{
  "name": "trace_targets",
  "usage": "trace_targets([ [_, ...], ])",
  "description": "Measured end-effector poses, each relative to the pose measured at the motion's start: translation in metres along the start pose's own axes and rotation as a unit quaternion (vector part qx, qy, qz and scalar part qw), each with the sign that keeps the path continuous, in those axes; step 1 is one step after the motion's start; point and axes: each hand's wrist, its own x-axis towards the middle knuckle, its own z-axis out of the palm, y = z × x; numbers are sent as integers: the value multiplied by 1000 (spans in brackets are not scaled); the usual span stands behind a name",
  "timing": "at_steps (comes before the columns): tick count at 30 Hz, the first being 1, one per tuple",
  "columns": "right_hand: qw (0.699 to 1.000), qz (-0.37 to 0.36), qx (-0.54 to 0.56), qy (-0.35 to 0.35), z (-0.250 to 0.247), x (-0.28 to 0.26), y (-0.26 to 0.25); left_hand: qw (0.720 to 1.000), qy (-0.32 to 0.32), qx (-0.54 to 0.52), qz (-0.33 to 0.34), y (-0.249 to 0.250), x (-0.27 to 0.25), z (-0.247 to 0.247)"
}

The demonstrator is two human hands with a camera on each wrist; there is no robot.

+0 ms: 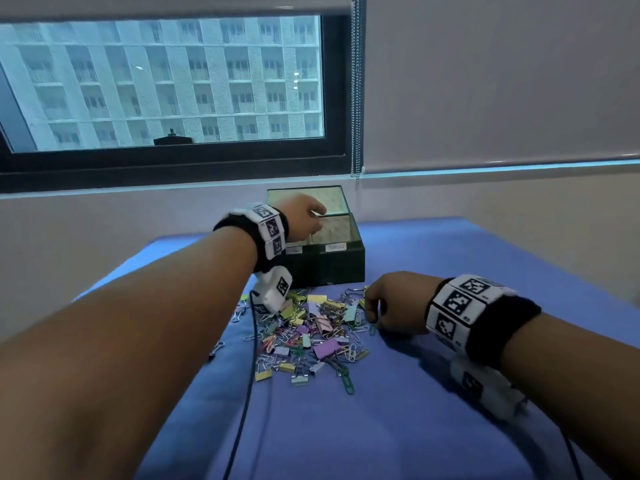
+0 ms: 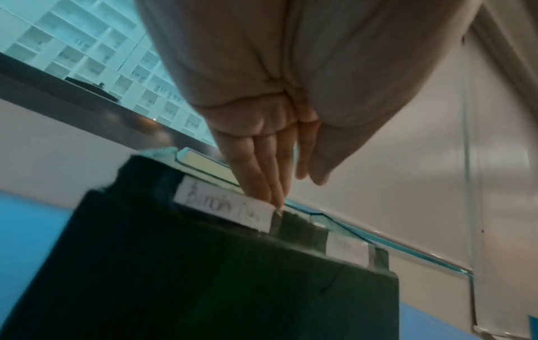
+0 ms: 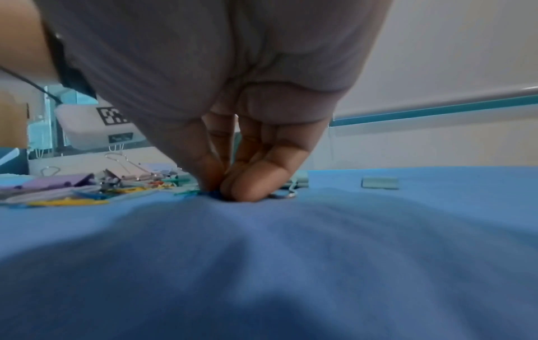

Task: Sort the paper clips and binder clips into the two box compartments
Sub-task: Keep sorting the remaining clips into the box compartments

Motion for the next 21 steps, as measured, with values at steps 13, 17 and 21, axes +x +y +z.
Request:
trace_targets([
  [13,998,-37,32,29,2,-5,-6,946,-261,192,-27,-30,-169,-15],
  [17,995,-35,60,75,-2,-8,-6,961,-222,162,-28,-38,-169,-7],
  [21,990,-25,90,101,-5,-9,-4,971,-184,146,-42,-41,-164,1],
])
